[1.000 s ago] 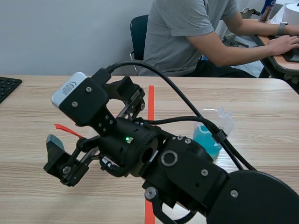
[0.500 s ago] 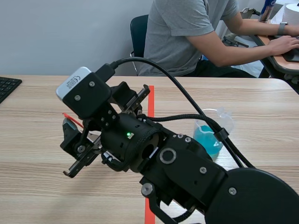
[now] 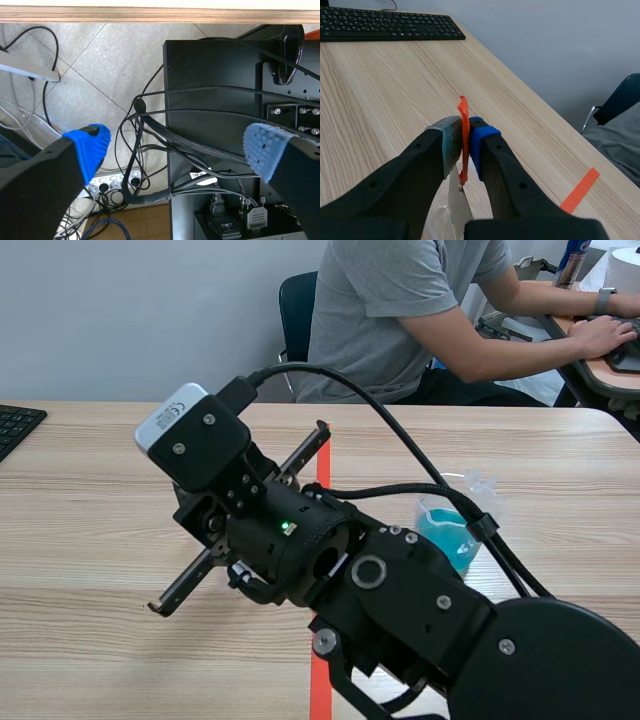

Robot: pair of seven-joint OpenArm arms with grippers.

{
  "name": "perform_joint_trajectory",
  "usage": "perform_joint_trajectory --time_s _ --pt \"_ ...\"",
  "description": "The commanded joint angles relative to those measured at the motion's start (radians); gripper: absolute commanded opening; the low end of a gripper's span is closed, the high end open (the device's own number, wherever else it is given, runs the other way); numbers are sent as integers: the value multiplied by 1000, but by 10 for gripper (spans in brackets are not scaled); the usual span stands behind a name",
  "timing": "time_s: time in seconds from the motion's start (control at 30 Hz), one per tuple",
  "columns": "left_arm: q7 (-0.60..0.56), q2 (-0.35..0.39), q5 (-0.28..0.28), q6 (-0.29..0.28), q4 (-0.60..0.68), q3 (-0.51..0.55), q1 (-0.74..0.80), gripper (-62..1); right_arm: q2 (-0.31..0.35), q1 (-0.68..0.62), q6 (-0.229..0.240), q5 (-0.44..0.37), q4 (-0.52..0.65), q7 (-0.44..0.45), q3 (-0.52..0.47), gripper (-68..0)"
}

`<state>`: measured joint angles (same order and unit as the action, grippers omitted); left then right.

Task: Do the redox reaction experiment.
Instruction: 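Lift the metal plate out of the left beaker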

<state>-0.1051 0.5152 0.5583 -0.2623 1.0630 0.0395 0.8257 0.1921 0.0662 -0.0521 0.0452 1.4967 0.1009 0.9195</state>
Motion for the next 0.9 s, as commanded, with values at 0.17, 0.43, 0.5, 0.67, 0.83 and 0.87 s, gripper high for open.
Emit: perform_joint_trajectory --time_s 0.17,0.43,0.5,0.67,0.83,0.87 --pt "-7 -5 -1 -2 20 0 8 -282 2 14 36 -3 50 -27 -60 -662" --pt "-8 -5 -1 -2 20 0 8 -485 2 14 168 -3 150 -118 -121 -662" --pt "-8 -5 -1 -2 20 0 8 -518 2 14 190 -3 179 -143 -133 -662" --pt "-7 -5 -1 -2 20 0 8 -577 2 14 243 -4 253 -203 -157 -662" --pt "-7 -5 -1 -2 20 0 8 -577 2 14 265 -8 332 -260 -176 -663" --pt "-7 -5 -1 -2 20 0 8 -577 2 14 278 -11 349 -273 -182 -662"
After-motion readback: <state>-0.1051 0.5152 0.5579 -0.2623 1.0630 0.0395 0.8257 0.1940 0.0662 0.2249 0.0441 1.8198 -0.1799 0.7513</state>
